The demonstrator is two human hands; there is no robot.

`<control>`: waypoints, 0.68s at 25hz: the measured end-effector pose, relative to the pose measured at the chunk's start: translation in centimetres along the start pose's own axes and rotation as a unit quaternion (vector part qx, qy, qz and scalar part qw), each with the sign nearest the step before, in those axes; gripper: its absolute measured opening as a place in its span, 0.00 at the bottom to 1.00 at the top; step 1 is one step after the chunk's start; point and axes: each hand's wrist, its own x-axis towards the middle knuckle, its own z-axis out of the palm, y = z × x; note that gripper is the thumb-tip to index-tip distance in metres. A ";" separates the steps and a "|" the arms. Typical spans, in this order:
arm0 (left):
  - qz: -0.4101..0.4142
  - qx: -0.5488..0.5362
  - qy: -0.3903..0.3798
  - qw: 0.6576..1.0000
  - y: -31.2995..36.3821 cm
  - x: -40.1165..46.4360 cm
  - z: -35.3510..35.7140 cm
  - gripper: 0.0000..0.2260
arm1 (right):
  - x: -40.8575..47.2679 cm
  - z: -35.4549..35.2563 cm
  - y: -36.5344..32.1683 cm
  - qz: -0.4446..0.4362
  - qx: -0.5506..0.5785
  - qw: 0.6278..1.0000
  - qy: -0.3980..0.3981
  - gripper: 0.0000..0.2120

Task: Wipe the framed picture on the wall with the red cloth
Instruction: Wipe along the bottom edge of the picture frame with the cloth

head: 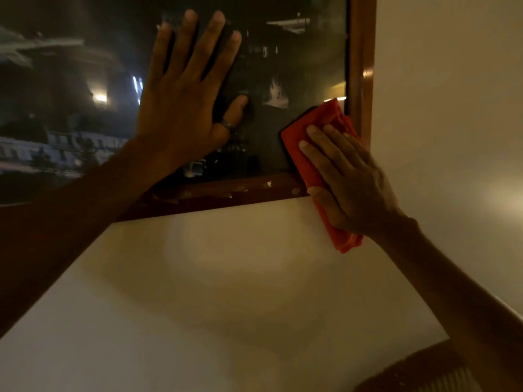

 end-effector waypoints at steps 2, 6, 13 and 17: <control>0.001 -0.002 0.008 1.000 -0.1 -0.2 0.0 0.33 | 1.0 0.0 0.4 0.026 0.002 0.999 0.036 0.28; -0.005 0.000 0.020 1.000 0.1 0.0 0.0 0.33 | -0.9 2.0 -2.5 0.155 0.022 0.980 0.127 0.27; 0.017 -0.017 0.005 1.000 -1.7 -1.1 -0.4 0.33 | -0.3 3.6 -5.8 0.238 -0.026 0.961 0.140 0.22; -0.007 -0.014 0.004 1.000 -4.1 -3.2 -0.4 0.33 | 1.0 4.4 -8.2 0.248 -0.042 0.957 0.143 0.23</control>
